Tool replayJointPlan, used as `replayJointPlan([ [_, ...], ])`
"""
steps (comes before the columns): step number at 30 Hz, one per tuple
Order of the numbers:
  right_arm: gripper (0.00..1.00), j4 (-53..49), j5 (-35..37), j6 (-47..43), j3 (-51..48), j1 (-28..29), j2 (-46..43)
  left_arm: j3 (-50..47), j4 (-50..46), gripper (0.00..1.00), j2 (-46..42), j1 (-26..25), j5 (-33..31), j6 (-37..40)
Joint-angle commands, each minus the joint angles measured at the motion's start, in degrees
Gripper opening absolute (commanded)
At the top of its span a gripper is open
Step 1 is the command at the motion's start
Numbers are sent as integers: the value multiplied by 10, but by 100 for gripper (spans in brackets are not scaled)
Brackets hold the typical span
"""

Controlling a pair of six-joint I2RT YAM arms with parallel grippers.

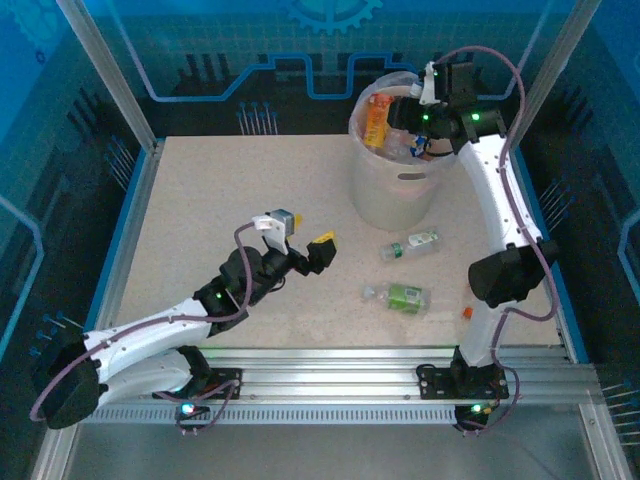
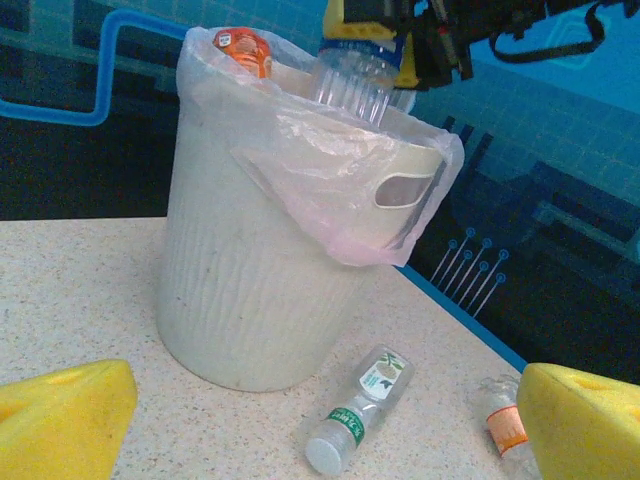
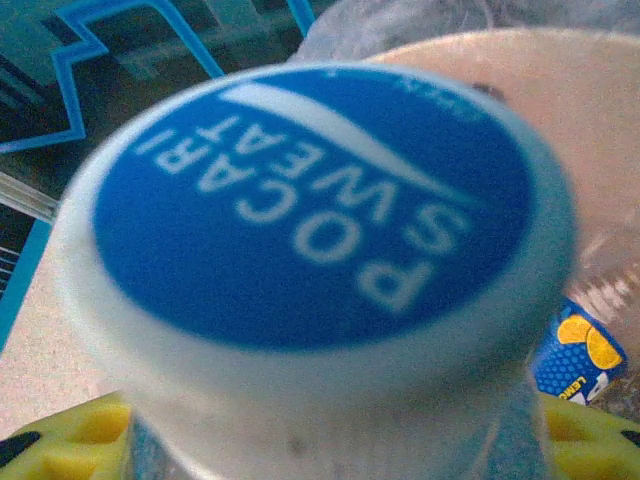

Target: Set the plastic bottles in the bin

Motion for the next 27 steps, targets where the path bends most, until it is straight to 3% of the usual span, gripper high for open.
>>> replayJointPlan([
  [1, 50, -37, -27, -4, 19, -8, 17, -11, -9, 99, -17, 1, -19, -13],
  [7, 52, -58, -37, 0, 9, -9, 37, -13, -18, 99, -20, 1, -27, -18],
  [18, 76, -77, -31, -8, 43, -15, 77, -11, -30, 99, -20, 1, -31, -22],
  [27, 88, -107, -23, -20, 139, -19, 106, -13, -41, 99, -24, 1, -33, -33],
])
